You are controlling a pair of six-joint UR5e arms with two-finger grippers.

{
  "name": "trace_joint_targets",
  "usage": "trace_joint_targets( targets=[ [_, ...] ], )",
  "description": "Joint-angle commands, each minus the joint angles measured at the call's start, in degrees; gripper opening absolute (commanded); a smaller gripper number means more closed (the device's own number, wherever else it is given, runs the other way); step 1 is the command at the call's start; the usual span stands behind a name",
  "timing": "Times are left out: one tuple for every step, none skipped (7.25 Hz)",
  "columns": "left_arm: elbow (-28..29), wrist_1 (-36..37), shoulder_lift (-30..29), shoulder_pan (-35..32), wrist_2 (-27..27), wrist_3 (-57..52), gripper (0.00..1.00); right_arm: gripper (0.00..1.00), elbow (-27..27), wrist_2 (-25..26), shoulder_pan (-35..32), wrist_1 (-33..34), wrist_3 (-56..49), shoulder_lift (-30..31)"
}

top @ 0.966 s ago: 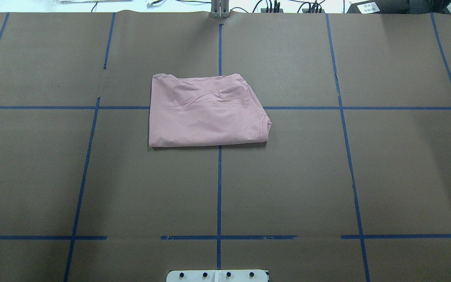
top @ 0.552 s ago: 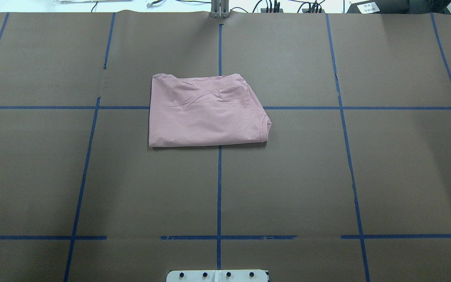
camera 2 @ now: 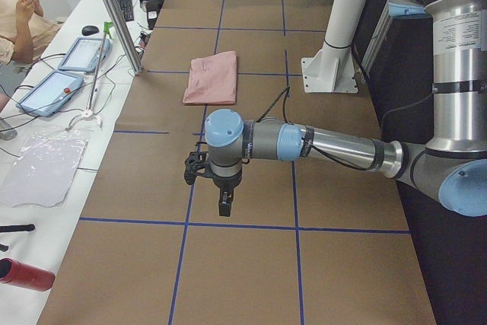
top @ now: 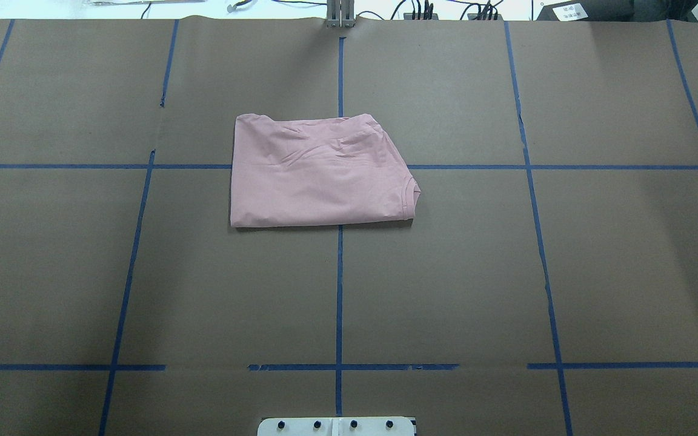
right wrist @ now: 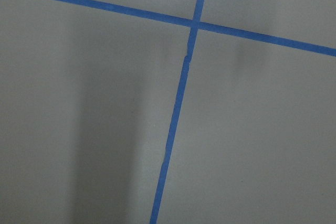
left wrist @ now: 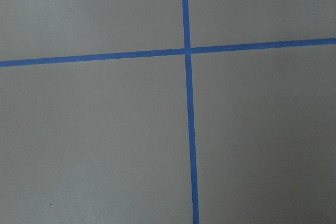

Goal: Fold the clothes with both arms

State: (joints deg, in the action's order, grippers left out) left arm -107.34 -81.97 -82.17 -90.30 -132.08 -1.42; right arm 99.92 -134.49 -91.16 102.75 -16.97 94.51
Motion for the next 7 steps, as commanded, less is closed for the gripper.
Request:
trace_joint_targets(
  targets=[
    [0.3, -0.2, 1.2, 0.0, -0.2, -0.1, 1.0, 1.0, 0.0, -0.1, 0.0, 0.0, 0.0, -0.1],
    [0.2, -0.2, 1.2, 0.0, -0.2, -0.1, 1.0, 1.0, -0.2, -0.1, 0.0, 0.1, -0.1, 0.1],
    [0.3, -0.3, 1.2, 0.0, -0.2, -0.1, 1.0, 1.0, -0.2, -0.1, 0.0, 0.1, -0.1, 0.1],
    [0.4, -0.3, 1.2, 0.0, -0.2, -0.1, 1.0, 1.0, -0.2, 0.0, 0.0, 0.0, -0.1, 0.1],
    [0.3, -0.3, 1.1, 0.1, -0.3, 0.0, 1.0, 1.0, -0.2, 0.2, 0.0, -0.1, -0.1, -0.1],
    [0.3, -0.3, 1.0, 0.1, -0.3, 0.0, 1.0, 1.0, -0.2, 0.3, 0.0, 0.0, -0.1, -0.2],
    [1.3, -0.6, 1.0, 0.1, -0.4, -0.1, 1.0, 1.0, -0.2, 0.3, 0.0, 0.0, -0.1, -0.2]
  ],
)
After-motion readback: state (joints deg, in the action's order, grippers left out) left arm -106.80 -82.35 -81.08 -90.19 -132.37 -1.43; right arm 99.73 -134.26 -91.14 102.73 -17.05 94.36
